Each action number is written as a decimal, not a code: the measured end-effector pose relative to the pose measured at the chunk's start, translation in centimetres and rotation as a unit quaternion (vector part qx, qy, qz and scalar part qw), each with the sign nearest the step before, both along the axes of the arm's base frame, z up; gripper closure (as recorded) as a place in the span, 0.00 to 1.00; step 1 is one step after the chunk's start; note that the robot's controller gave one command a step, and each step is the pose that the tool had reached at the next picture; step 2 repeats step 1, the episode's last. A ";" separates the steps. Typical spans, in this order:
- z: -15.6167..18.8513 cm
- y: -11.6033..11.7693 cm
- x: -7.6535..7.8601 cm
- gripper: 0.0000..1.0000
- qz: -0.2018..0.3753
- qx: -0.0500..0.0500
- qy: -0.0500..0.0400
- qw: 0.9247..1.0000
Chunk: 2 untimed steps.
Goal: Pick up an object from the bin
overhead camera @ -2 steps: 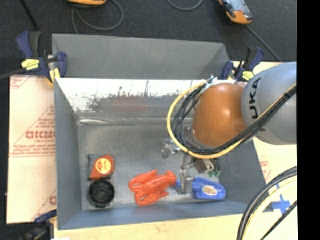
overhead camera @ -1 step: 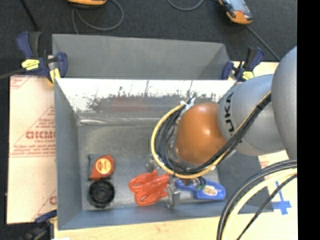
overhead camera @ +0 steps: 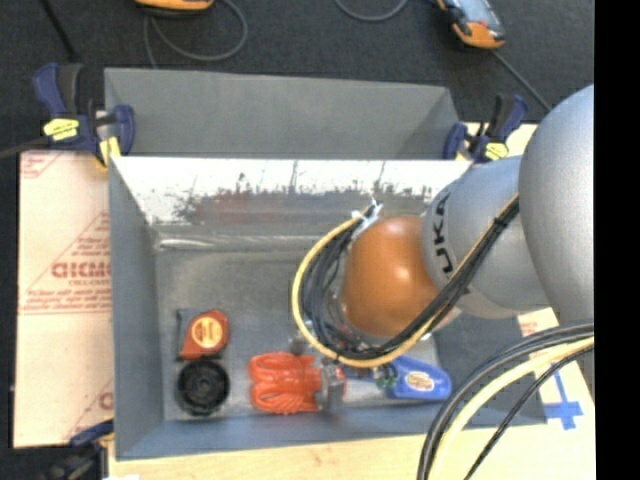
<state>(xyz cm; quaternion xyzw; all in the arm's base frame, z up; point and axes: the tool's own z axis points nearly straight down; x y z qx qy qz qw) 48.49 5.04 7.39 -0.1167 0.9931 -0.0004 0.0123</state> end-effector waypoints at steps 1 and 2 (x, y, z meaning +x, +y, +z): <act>0.0 0.0 0.0 1.00 0.000 0.000 0.000 1.000; 0.0 0.0 0.0 1.00 0.000 0.000 0.000 1.000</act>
Offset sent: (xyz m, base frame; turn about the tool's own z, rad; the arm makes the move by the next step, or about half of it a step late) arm -0.0071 0.0070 0.0889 -0.0135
